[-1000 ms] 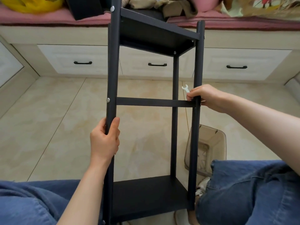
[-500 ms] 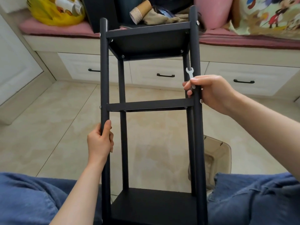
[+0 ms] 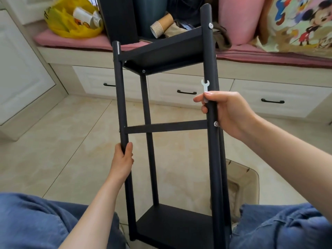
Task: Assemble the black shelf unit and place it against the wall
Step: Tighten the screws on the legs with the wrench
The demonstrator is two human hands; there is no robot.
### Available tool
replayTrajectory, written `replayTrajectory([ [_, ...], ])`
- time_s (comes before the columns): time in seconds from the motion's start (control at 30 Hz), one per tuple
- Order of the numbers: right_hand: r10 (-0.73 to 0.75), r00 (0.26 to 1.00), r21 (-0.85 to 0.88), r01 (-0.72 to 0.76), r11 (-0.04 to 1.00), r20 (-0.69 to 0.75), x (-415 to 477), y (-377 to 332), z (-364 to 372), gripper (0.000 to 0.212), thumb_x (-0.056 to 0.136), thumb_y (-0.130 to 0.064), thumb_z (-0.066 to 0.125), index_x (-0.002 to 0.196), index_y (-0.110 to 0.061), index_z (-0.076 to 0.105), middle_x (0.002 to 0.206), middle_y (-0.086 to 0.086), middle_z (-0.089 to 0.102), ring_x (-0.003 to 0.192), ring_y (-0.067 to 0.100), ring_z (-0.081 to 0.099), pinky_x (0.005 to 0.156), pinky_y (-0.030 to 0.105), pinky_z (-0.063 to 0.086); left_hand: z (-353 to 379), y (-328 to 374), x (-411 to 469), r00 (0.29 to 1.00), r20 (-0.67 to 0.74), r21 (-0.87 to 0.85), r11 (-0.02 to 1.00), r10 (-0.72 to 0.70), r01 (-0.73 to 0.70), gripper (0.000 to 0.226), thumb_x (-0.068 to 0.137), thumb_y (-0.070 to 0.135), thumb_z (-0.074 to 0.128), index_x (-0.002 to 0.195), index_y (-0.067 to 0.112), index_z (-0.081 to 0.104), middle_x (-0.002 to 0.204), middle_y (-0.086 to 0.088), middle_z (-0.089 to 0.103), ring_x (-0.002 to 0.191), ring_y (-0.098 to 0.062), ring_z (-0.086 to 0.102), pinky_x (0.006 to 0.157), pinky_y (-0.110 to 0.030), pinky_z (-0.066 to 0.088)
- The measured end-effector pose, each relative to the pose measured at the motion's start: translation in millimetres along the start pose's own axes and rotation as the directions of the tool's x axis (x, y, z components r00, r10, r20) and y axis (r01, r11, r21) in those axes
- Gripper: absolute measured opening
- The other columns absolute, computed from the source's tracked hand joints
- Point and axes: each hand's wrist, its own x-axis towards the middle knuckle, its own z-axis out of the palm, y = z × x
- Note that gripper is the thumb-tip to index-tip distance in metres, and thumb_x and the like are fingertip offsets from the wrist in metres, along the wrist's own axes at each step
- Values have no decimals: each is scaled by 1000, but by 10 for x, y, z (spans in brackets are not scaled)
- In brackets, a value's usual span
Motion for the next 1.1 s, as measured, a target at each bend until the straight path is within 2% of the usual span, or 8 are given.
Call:
replayTrajectory([
  [0.1, -8, 1000, -6, 8, 1000, -17, 4, -28, 54, 25, 96, -20, 51, 100, 0, 66, 74, -16, 67, 66, 7, 48, 62, 17, 40, 17, 39, 4, 1000, 21, 18, 1000, -15, 15, 47, 105, 41, 46, 145, 18, 38, 127, -1, 57, 111, -20, 60, 92, -36, 46],
  [0.2, -30, 999, -12, 30, 999, -30, 8, -74, 133, 28, 96, -18, 52, 84, -9, 75, 76, -11, 64, 65, 8, 50, 60, 15, 42, 33, 80, -14, 999, 43, -2, 1000, -3, 3, 62, 104, 32, 53, 158, 24, 24, 155, -2, 41, 140, -26, 44, 109, -40, 38],
  [0.37, -73, 996, -84, 69, 994, -45, 11, -114, 270, 31, 97, -17, 53, 79, -14, 78, 90, 3, 64, 66, 8, 52, 69, 20, 44, 44, 151, -62, 989, 146, -77, 997, -8, 19, 78, 99, 33, 62, 161, 29, 14, 165, 3, 25, 149, -23, 32, 116, -40, 30],
  [0.53, -119, 990, -123, 109, 986, -76, 21, -182, 374, 32, 98, -17, 54, 77, -18, 79, 103, 12, 66, 73, 12, 51, 78, 27, 43, 131, 255, -189, 968, 250, 39, 999, 9, -19, 73, 98, 45, 59, 159, 34, 21, 168, 5, 18, 153, -20, 21, 119, -41, 25],
  [0.7, -151, 984, -184, 131, 974, -99, 30, -212, 498, 31, 98, -17, 54, 77, -20, 77, 116, 23, 64, 83, 18, 51, 82, 29, 45, 279, 553, -468, 903, 427, 30, 998, 39, -57, 60, 94, 64, 47, 149, 41, 41, 158, 13, 36, 148, -13, 30, 117, -35, 28],
  [0.83, -148, 984, -236, 121, 964, -99, 46, -229, 585, 27, 99, -19, 54, 83, -17, 76, 99, 7, 65, 90, 17, 51, 81, 27, 43, 438, 848, -751, 831, 528, -144, 983, 174, -115, 61, 92, 68, 46, 144, 37, 47, 140, 25, 52, 132, 6, 45, 99, -10, 35],
  [0.93, -128, 982, -225, 94, 970, -139, 61, -245, 649, 26, 100, -21, 53, 88, -14, 76, 89, -5, 61, 91, 15, 51, 78, 25, 42, 602, 997, -903, 878, 442, -181, 977, 184, -113, 37, 98, 53, 51, 129, 34, 54, 120, 22, 61, 111, 5, 58, 76, -1, 43],
  [1.1, -104, 983, -202, 73, 977, -148, 85, -231, 755, 25, 100, -21, 53, 91, -15, 75, 109, -2, 65, 104, 16, 55, 88, 30, 45, 772, 1087, -1055, 947, 289, -218, 973, 144, -81, 19, 100, 47, 54, 113, 33, 51, 92, 15, 59, 83, -11, 66, 65, -14, 50],
])
